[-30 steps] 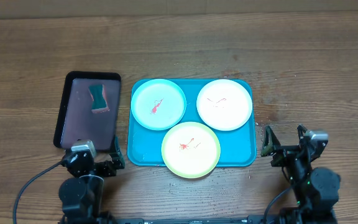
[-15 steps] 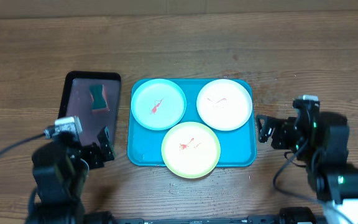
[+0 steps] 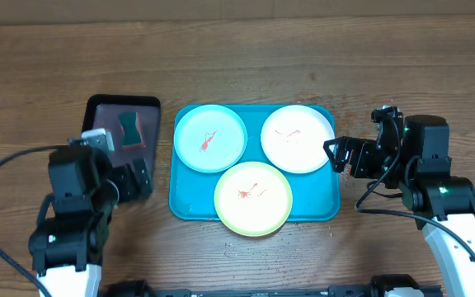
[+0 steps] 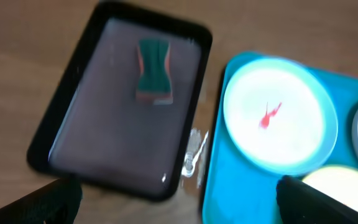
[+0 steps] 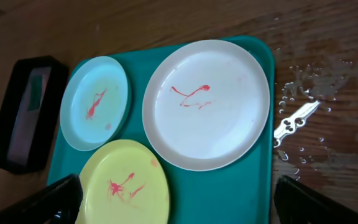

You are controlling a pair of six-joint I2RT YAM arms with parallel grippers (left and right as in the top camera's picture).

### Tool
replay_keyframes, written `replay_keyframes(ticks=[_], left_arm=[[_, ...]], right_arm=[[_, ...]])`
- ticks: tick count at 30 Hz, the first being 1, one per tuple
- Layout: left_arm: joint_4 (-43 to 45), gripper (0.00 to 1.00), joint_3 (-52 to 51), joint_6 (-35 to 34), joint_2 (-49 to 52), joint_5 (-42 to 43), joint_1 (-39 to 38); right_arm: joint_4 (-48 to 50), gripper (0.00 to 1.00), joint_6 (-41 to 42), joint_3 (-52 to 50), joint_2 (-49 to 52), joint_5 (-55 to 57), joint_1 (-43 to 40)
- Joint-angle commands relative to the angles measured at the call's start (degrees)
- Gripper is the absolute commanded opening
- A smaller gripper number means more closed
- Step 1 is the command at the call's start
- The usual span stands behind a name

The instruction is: Clean dirty plates on tray and stack at the side

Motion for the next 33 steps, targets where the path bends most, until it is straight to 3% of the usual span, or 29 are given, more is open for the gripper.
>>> replay_keyframes(ticks=[1,13,24,33], left_arm=[[4.0,0.98,1.2,-1.5,2.7,0.2,-0.1],[12.2,0.90,14.4,-1.9,26.5,-9.6,-0.1],[25.0,0.73,14.6,-1.9,42.0,-9.8,-0.1],[27.1,0.60,14.6,-1.9,53.0,-9.8,-0.1]], right_arm=[[1.0,1.00,-0.5,1.6,-0.1,-1.0,2.1],[4.4,1.00,-0.4,1.6,1.4,3.3,7.1],[4.4,0.99,-0.4,1.6,3.4,3.3,7.1],[4.5,0.98,-0.4,1.6,3.4,3.3,7.1]])
